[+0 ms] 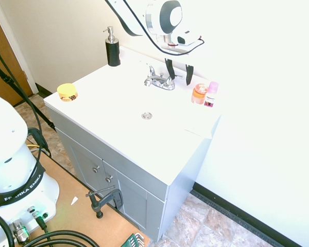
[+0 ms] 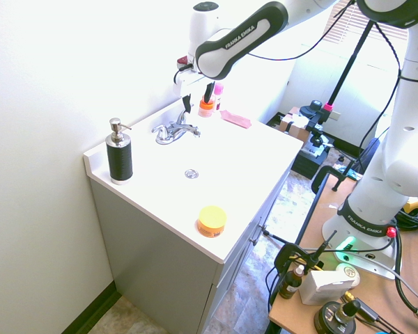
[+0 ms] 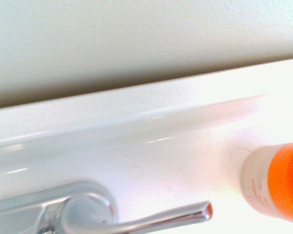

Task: Turn off the cold water

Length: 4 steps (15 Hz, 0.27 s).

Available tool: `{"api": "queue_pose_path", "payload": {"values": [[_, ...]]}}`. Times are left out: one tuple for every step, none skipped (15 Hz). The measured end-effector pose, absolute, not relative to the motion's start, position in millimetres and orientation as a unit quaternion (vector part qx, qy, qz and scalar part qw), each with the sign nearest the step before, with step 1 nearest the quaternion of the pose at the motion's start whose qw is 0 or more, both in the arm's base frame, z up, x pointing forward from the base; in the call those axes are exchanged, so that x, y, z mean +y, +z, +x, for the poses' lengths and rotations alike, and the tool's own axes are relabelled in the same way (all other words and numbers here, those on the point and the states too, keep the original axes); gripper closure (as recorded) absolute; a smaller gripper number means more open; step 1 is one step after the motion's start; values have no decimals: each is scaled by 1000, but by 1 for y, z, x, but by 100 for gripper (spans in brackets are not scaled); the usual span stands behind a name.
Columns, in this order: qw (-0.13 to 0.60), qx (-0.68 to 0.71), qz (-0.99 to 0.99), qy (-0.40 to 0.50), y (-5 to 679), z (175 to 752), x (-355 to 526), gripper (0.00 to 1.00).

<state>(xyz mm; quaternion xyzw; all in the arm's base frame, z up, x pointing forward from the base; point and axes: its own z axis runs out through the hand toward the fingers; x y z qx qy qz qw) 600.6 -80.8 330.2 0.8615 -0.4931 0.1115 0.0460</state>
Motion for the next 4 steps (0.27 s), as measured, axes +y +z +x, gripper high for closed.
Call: {"api": "queue_pose_path", "payload": {"values": [[30,-487,866,108,344,591,-70,0],[17,-481,871,102,355,577,-59,0],[7,-475,875,93,364,561,-46,0],[-1,-471,878,82,370,545,-31,0]]}}
